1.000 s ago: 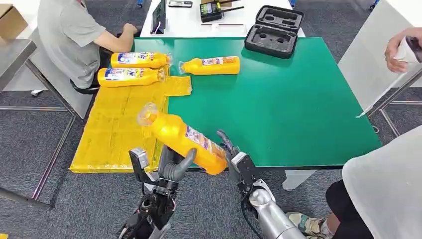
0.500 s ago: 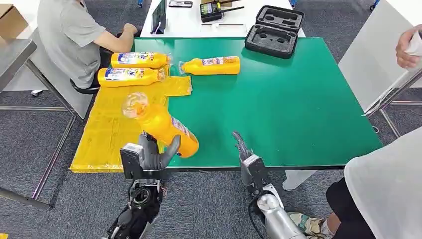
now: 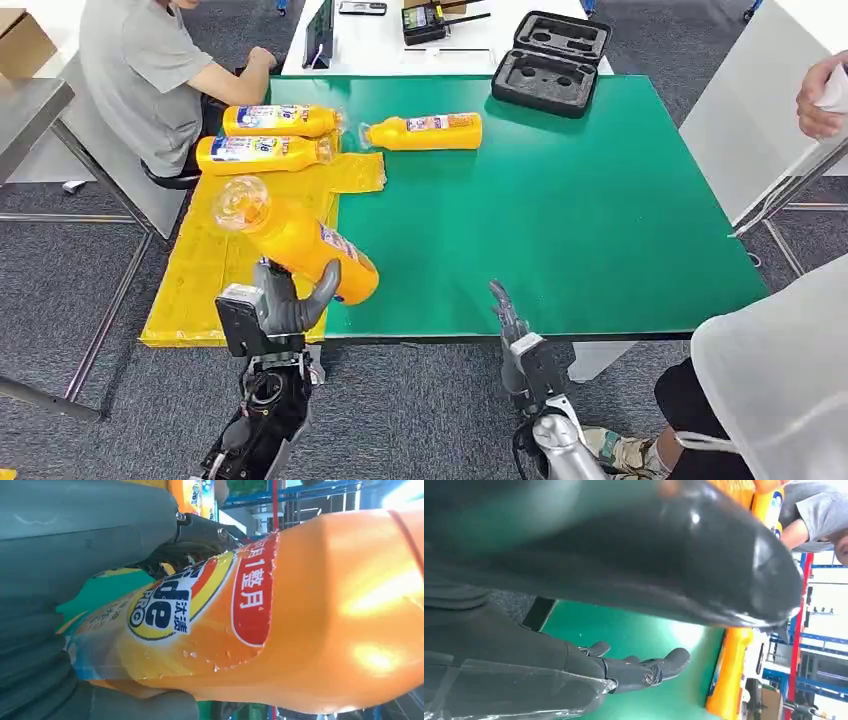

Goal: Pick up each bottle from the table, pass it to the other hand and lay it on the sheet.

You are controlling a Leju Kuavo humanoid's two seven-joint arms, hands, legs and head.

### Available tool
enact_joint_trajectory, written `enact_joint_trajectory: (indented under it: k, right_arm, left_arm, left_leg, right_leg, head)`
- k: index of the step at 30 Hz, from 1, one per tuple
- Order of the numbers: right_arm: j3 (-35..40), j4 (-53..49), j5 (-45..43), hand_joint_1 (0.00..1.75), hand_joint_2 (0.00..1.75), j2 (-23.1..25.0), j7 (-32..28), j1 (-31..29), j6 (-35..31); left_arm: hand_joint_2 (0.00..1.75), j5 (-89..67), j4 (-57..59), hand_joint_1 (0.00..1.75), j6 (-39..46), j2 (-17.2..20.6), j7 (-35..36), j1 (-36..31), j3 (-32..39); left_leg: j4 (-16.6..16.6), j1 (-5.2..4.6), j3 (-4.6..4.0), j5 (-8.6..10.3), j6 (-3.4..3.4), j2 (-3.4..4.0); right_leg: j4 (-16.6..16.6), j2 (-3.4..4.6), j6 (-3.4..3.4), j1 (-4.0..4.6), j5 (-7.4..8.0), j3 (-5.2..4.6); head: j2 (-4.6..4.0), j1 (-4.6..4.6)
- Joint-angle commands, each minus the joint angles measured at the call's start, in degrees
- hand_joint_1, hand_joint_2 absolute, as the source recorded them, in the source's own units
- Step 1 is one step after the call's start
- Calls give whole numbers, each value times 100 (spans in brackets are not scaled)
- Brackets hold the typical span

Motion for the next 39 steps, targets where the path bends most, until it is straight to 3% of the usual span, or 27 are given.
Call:
enact_joint_trajectory:
  k: [1,2,3,10,12,15,16,20,25,32,35,36,37,38,39]
  right_arm:
    - [-160,-364,72,0,0,2,17,127,46]
    - [-138,-380,100,0,0,40,17,117,88]
    - [-128,-363,120,0,0,65,17,95,97]
    - [-49,-181,200,0,0,197,17,-78,251]
    - [-50,-137,195,0,0,234,17,-118,269]
    - [-78,-117,167,0,0,259,17,-146,297]
    - [-92,-116,163,0,0,265,17,-152,311]
    - [-137,-219,169,0,0,238,17,-64,331]
    - [-146,-268,124,0,0,170,17,-4,341]
    - [-184,-145,150,0,0,235,17,-88,406]
    - [-184,-145,150,0,0,235,17,-88,406]
    - [-197,-144,155,0,0,238,17,-86,412]
    - [-608,191,245,0,0,118,17,-539,863]
    - [-376,-122,323,0,0,314,17,-101,517]
    - [-376,-122,323,0,0,314,17,-101,517]
  left_arm:
    - [175,-1101,-236,166,1496,390,19,-248,-410]
    - [175,-1675,-42,154,2407,582,19,-379,-754]
    - [175,-2172,39,148,2500,559,19,-401,-545]
    - [175,-6059,506,148,2500,-147,19,-634,1761]
    - [175,-6710,508,152,2500,-255,19,-738,2134]
    - [175,-7445,556,148,2500,-318,19,-884,2399]
    - [175,-7858,453,138,2500,-352,19,-895,2528]
    - [175,-8584,311,138,2500,-433,33,-971,2743]
    - [175,-8906,110,122,2500,-338,381,-937,2455]
    - [175,-9201,339,136,2500,331,1943,-1067,1084]
    - [175,-9201,339,136,2500,331,1943,-1067,1084]
    - [175,-9201,448,136,2500,417,2179,-1122,898]
    - [175,-9162,636,134,2498,517,2384,-1329,706]
    - [175,-8877,803,141,2500,1048,3266,-1327,-324]
    - [175,-8877,803,141,2500,1048,3266,-1327,-324]
  left_leg:
    - [-1,3,9,-2,-7,3]
    - [4,8,15,-8,-12,1]
    - [3,8,13,-7,-12,0]
    - [0,7,13,-4,-9,8]
    - [6,11,14,-7,-13,18]
    - [6,11,12,-3,-12,7]
    - [3,8,10,-1,-10,10]
    - [6,11,14,-5,-13,6]
    - [4,12,20,-7,-13,1]
    - [3,8,10,0,-11,0]
    - [3,10,16,-1,-14,-1]
    - [4,14,23,-4,-18,0]
    - [-2,4,13,2,-10,2]
    - [0,9,19,-2,-13,4]
    - [-1,9,21,-2,-13,2]
  right_leg:
    - [-2,2,-7,3,-2,8]
    - [1,-1,-13,9,-7,16]
    - [0,-1,-12,8,-6,15]
    - [-1,8,-8,6,0,10]
    - [2,16,-12,11,0,12]
    - [2,3,-13,11,-1,13]
    - [2,7,-10,8,0,8]
    - [2,3,-14,11,-4,15]
    - [-1,-2,-13,13,-8,23]
    - [1,-3,-11,9,-2,11]
    - [1,-4,-14,10,-4,17]
    - [0,-4,-18,14,-6,25]
    - [0,0,-10,5,-1,11]
    - [-1,1,-13,9,-4,19]
    - [-1,-1,-13,9,-4,21]
  head:
    - [0,0]
    - [0,0]
    - [0,0]
    - [0,0]
    - [0,0]
    - [0,2]
    - [0,-2]
    - [0,0]
    - [0,2]
    - [0,0]
    - [0,0]
    - [0,0]
    - [0,0]
    - [0,0]
    - [0,0]
